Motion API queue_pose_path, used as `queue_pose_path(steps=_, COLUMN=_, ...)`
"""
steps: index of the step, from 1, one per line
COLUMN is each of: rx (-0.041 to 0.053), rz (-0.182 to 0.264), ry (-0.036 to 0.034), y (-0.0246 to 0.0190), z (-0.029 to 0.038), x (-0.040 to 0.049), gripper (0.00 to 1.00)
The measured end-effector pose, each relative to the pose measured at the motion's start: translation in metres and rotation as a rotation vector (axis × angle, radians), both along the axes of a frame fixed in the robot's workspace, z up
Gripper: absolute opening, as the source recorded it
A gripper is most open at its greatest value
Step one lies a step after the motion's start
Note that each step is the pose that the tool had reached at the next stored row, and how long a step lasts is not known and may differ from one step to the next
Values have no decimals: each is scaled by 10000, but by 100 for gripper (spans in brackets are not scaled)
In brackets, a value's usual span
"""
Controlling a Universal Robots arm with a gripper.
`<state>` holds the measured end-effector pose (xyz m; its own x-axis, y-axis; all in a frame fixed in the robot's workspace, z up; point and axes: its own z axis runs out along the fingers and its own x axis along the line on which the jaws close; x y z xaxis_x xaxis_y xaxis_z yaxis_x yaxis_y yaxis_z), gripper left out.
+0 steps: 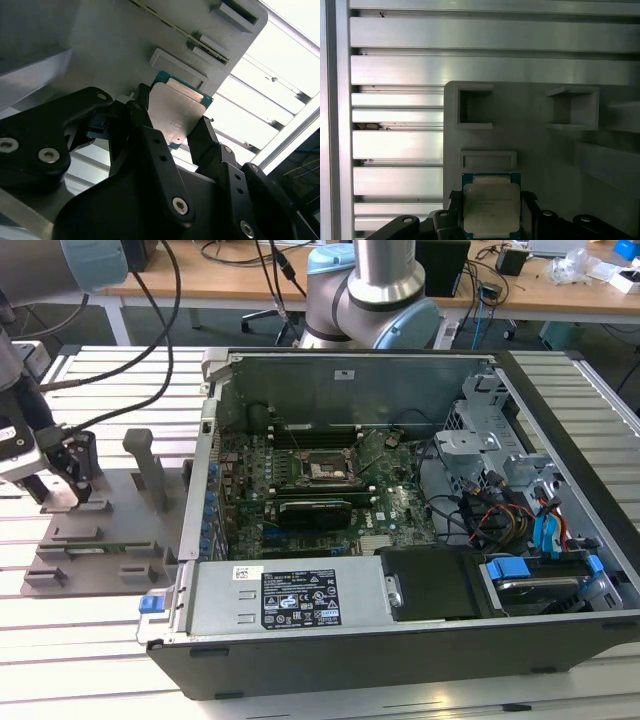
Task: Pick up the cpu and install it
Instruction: 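Pick up the cpu and move it towards the insertion slot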
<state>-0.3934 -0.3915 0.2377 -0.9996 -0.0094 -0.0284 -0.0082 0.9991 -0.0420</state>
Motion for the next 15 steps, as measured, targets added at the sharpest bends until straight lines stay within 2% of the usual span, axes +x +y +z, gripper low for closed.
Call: queue_pose_path(steps=15, rx=-1, rz=-1, ry=1, y=0, z=212, x=0, gripper=55)
